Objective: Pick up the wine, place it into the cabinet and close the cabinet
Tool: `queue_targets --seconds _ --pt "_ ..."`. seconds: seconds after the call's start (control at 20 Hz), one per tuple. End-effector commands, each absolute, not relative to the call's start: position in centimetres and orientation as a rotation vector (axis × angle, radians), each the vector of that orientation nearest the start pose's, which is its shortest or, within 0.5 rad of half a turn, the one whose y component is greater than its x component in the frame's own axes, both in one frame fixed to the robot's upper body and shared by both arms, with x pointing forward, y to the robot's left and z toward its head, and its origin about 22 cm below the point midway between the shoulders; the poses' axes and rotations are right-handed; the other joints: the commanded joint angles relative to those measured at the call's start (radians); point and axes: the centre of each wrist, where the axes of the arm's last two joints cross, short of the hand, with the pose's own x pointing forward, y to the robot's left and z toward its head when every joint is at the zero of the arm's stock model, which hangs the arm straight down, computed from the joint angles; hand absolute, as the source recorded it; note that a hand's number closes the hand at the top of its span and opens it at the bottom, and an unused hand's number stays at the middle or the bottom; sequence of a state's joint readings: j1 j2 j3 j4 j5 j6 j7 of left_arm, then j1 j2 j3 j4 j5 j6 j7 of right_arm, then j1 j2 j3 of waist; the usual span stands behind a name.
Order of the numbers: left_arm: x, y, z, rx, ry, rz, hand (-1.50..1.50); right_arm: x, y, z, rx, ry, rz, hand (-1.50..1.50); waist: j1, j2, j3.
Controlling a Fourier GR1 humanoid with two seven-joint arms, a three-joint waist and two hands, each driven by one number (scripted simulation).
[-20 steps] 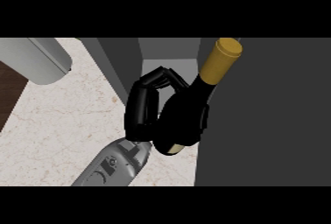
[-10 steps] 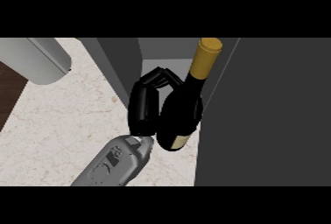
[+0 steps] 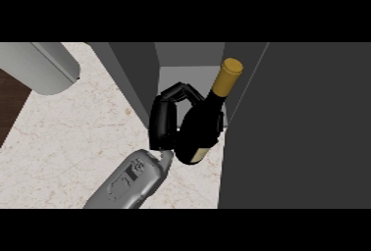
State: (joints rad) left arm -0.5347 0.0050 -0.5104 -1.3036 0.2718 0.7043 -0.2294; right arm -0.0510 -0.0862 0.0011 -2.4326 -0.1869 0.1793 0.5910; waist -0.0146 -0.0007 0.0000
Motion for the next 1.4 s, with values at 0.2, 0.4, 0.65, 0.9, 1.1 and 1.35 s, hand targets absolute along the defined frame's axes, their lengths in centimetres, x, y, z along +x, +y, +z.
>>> queue_targets --seconds 0.2,0.4,0.65,0.9,1.1,1.35 --pt "32.0 7.8 3.2 -0.012 -1.908 0.087 1.5 12.9 -23.7 20.6 0.236 -1.94 0.295 -1.5 0.001 0.0 0.0" --pt "31.9 7.6 2.6 0.012 -1.91 0.104 1.5 13.5 -24.2 21.3 0.24 -1.925 0.312 -1.5 0.001 0.0 0.0" --pt "33.8 9.0 4.4 0.012 -1.923 0.113 1.5 14.0 -23.0 20.3 0.247 -1.943 0.289 -1.5 0.008 -0.001 0.0" --pt "35.5 9.1 2.1 -0.003 -1.876 0.115 1.5 14.5 -22.9 20.8 0.263 -1.92 0.293 -1.5 -0.002 0.003 -0.001" --pt "37.6 9.3 4.0 -0.017 -1.865 0.119 1.5 12.8 -22.5 20.2 0.263 -1.943 0.277 -1.5 -0.005 0.002 0.0" --pt "38.3 9.4 2.9 0.021 -1.822 0.096 1.5 13.4 -23.0 21.3 0.257 -1.922 0.273 -1.5 -0.003 0.002 0.0"
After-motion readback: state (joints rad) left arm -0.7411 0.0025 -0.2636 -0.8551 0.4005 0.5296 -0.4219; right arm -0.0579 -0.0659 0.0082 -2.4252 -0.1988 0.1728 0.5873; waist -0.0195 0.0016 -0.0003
